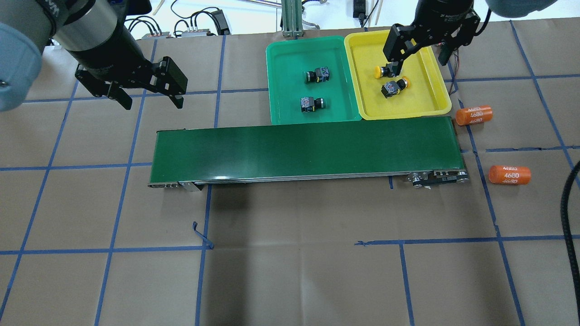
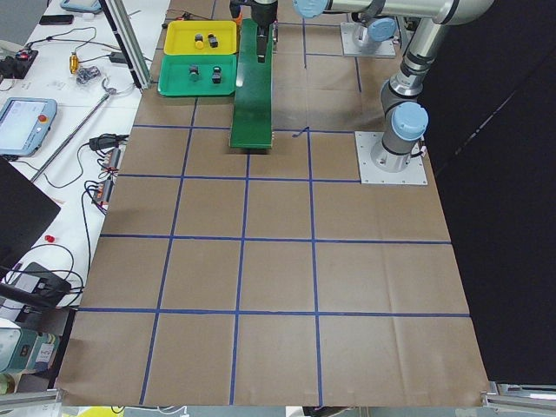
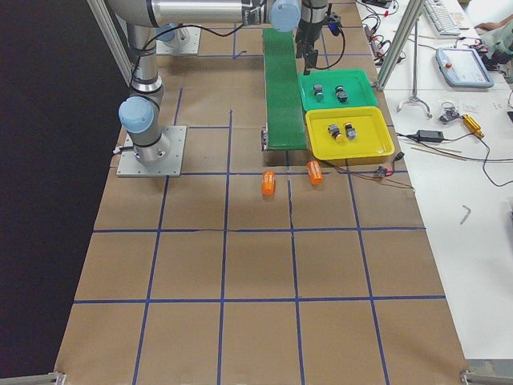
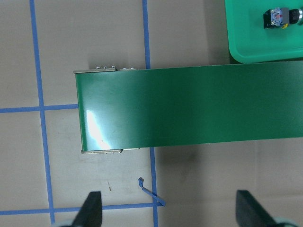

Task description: Sort buttons by color to trays

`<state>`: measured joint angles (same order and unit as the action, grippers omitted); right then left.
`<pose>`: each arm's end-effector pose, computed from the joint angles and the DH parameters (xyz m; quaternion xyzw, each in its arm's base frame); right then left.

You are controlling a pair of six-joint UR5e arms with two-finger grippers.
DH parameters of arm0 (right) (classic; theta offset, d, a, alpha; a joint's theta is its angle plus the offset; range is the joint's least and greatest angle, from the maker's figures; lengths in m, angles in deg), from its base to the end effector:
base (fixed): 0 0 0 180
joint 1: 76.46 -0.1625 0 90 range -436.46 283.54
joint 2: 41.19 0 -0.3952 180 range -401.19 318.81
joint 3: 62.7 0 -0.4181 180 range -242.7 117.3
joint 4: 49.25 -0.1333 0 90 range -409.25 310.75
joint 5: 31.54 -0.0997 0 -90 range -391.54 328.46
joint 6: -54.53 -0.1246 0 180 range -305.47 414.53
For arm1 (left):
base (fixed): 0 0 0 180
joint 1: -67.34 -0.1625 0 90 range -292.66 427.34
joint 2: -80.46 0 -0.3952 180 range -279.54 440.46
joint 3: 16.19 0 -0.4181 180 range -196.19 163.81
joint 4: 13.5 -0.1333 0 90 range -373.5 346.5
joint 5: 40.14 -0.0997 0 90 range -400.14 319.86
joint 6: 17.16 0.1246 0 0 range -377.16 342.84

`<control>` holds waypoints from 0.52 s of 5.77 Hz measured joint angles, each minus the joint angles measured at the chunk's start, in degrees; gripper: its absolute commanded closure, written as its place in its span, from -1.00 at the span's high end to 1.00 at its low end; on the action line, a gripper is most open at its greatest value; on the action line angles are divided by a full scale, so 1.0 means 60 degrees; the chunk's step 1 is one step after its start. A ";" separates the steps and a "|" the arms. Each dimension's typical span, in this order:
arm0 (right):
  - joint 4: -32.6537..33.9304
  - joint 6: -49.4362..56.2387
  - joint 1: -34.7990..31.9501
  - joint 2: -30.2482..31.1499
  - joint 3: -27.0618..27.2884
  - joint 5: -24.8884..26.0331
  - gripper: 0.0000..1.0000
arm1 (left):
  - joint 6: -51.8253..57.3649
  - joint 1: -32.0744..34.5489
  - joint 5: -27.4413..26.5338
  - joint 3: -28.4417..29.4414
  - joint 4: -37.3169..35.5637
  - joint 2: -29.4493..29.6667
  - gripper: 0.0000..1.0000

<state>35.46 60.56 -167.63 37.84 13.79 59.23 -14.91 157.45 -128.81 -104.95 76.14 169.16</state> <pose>0.1436 -0.5837 0.4398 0.0629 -0.9977 -0.0243 0.0057 -0.1372 -0.5143 0.4568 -0.0209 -0.9994 0.0255 0.0111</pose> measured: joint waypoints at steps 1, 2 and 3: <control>-0.0600 -0.0639 -0.0166 0.0418 0.0119 -0.0004 1.00 | 0.0005 -0.0003 -0.0007 -0.0001 0.0012 -0.0006 0.98; -0.0816 -0.0834 -0.0248 0.0819 0.0528 0.0004 1.00 | 0.0016 -0.0009 0.0002 -0.0002 0.0015 -0.0007 0.98; -0.0718 -0.0853 -0.0219 0.1158 0.1054 0.0000 1.00 | 0.0020 -0.0010 0.0014 -0.0008 0.0016 -0.0010 0.98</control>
<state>31.15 55.44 -168.94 44.78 20.11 59.23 -14.79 157.39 -128.73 -105.00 76.23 169.10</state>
